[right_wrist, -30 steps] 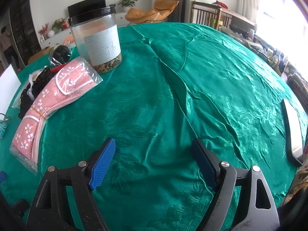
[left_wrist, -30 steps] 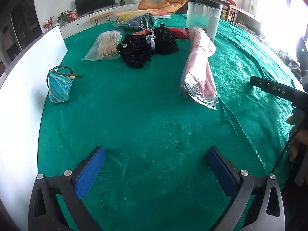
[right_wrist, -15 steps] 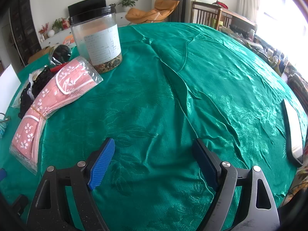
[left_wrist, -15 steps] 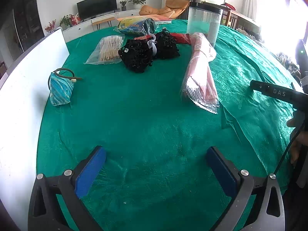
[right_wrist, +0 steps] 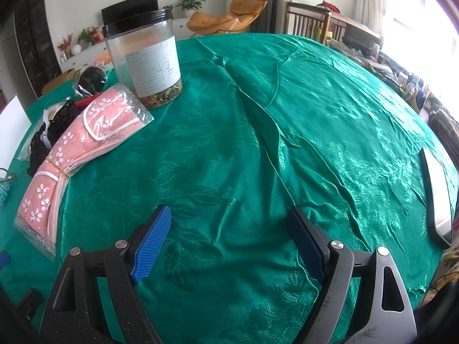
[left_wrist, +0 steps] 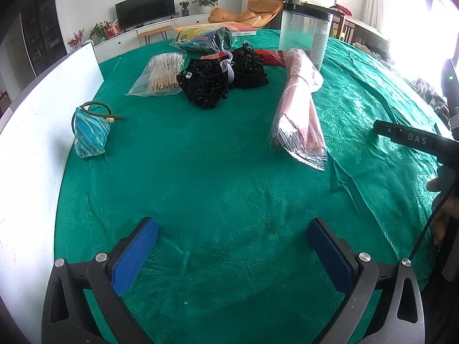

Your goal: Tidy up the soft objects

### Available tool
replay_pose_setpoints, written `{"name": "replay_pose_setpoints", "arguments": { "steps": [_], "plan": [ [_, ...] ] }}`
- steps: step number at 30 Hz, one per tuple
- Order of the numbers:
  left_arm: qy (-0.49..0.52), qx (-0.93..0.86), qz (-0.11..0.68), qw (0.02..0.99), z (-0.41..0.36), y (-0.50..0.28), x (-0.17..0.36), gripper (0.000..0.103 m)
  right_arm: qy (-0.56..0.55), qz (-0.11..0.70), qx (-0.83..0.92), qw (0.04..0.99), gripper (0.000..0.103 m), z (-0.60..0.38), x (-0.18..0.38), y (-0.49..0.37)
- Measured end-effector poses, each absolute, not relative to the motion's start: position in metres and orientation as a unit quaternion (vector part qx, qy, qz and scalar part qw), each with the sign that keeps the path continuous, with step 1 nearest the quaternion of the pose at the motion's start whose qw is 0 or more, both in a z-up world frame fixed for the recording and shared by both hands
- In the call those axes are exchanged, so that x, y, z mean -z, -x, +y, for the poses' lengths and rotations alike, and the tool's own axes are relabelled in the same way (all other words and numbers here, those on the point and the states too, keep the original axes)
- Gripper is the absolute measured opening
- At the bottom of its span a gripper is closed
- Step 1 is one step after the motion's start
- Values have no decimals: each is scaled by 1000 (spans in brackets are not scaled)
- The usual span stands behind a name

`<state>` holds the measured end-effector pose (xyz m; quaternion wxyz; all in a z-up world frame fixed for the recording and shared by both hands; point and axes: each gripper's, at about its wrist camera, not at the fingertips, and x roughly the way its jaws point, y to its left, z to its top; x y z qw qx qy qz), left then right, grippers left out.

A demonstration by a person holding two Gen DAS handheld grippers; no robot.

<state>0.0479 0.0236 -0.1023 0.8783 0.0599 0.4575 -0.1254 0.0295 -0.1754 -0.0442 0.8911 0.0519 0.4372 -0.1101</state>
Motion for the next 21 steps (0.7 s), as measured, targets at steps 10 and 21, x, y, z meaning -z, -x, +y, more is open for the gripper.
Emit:
{"name": "replay_pose_setpoints", "arguments": {
  "steps": [10,21],
  "plan": [
    [-60,125,458,878,23,-48,102,103,-52,437,110,891,85,-176,44,-29],
    [-97,172,500,843,28,-57,100,103,-52,437,110,891,85,-175,44,-29]
  ]
}}
